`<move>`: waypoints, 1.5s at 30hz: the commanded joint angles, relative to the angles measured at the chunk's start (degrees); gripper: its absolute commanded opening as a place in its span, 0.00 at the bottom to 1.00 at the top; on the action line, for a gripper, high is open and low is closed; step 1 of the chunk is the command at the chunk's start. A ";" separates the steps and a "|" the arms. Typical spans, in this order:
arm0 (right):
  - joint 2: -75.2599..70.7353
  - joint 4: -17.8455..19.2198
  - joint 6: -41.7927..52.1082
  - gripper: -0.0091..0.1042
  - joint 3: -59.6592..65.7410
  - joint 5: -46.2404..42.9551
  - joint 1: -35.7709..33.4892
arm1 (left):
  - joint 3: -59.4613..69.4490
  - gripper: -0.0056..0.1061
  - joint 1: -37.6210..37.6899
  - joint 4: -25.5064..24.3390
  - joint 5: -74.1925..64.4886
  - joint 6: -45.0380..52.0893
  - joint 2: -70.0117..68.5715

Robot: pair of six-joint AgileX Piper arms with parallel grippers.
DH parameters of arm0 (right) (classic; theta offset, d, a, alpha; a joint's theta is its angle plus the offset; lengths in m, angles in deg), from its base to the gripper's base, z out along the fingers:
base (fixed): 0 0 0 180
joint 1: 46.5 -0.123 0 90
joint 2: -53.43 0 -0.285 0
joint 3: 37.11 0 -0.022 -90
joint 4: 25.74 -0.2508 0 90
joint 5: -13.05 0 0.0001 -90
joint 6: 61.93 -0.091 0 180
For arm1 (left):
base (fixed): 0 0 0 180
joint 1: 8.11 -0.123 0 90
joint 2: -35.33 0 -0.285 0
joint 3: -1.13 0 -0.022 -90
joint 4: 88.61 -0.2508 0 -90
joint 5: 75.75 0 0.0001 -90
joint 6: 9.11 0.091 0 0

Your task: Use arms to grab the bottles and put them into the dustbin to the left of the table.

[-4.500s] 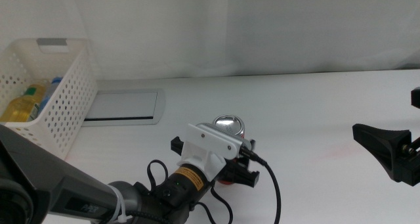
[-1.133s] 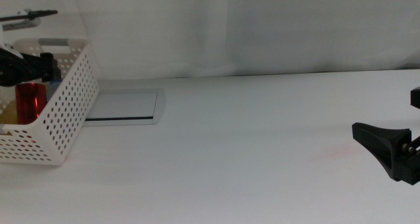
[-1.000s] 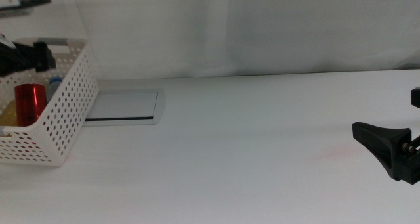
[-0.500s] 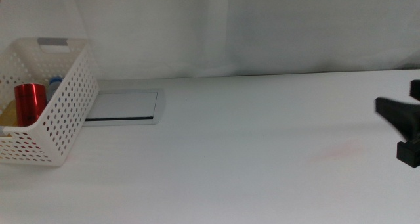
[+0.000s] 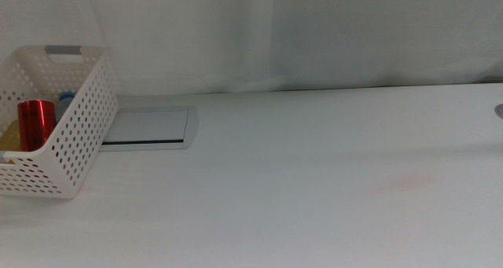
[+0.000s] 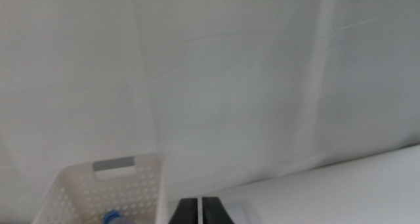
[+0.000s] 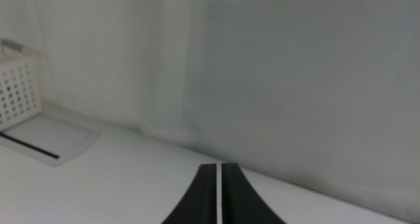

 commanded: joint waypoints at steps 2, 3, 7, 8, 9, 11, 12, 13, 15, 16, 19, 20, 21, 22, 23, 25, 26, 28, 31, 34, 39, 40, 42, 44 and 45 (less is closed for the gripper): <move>-2.33 0.46 0.24 0.06 0.26 0.59 0.26 | 9.49 0.02 0.48 4.07 1.22 0.33 -13.35; -2.96 0.46 0.24 0.06 0.26 1.14 0.26 | 14.08 0.02 0.48 6.56 0.59 0.21 -21.29; -4.02 0.46 0.24 0.06 0.26 1.71 0.26 | 23.19 0.02 0.48 11.03 0.72 0.06 -34.64; -4.12 0.46 0.24 0.06 0.26 1.86 0.26 | 25.52 0.02 0.48 11.63 1.40 0.16 -37.47; -4.21 0.46 0.24 0.06 0.26 1.86 0.26 | 27.97 0.02 0.48 12.15 2.31 0.16 -39.45; -4.21 0.46 0.24 0.06 0.26 1.98 0.26 | 32.89 0.02 0.48 14.18 5.38 0.16 -41.02; -4.21 0.46 0.24 0.06 0.26 2.32 0.26 | 34.78 0.02 0.48 15.10 6.12 0.16 -40.01; -4.21 0.46 0.24 0.06 0.26 2.42 0.26 | 37.22 0.02 0.48 16.33 8.35 0.16 -39.10; -4.21 0.46 0.24 0.06 0.26 2.57 0.26 | 40.96 0.02 0.48 18.35 12.97 0.44 -37.45; -4.21 0.46 0.24 0.06 0.26 2.55 0.26 | 42.92 0.02 0.48 18.14 15.53 0.72 -36.72; -4.21 0.46 0.24 0.06 0.26 2.55 0.26 | 48.07 0.02 0.48 17.40 22.19 0.83 -35.47; -4.21 0.46 0.24 0.06 0.26 2.55 0.26 | 49.55 0.02 0.48 16.88 24.14 0.83 -35.39; -4.21 0.46 0.24 0.06 0.26 2.55 0.26 | 50.66 0.02 0.48 17.02 25.78 0.83 -35.39; -4.21 0.46 0.24 0.06 0.26 2.67 0.26 | 51.98 0.02 0.48 17.02 26.72 0.39 -35.39; -4.21 0.46 0.24 0.06 0.26 2.77 0.26 | 52.87 0.02 0.48 17.02 26.38 0.18 -35.39; -4.21 0.46 0.24 0.06 0.26 2.77 0.26 | 52.38 0.02 0.48 15.57 20.12 0.18 -35.39; -4.11 0.57 0.24 0.06 0.26 2.77 0.26 | 52.55 0.02 0.48 15.57 19.87 0.18 -35.39; -4.11 0.71 0.24 0.06 0.26 2.75 0.26 | 52.63 0.02 0.48 15.57 19.21 0.18 -35.39; -4.11 0.71 0.24 0.06 0.26 3.11 0.26 | 52.63 0.02 0.48 15.57 18.96 0.18 -35.39; -4.11 1.08 0.24 0.06 0.26 3.78 0.26 | 52.63 0.02 0.48 15.57 18.96 0.18 -35.39; -6.04 4.68 -0.28 0.06 0.88 4.84 0.26 | 52.63 0.02 0.48 15.57 18.96 0.18 -35.39; -6.96 9.00 -3.09 0.06 1.50 4.42 0.26 | 52.63 0.02 0.48 15.57 18.96 0.18 -35.39; -8.71 20.66 -15.47 0.06 2.78 4.30 0.26 | 52.63 0.02 0.48 15.57 18.96 0.18 -35.39; -10.75 32.47 -31.93 0.06 4.57 4.40 0.26 | 52.63 0.02 0.48 15.57 18.96 0.18 -35.39; -11.92 36.54 -38.03 0.06 5.48 4.58 0.26 | 52.63 0.02 0.48 15.57 18.96 0.18 -35.39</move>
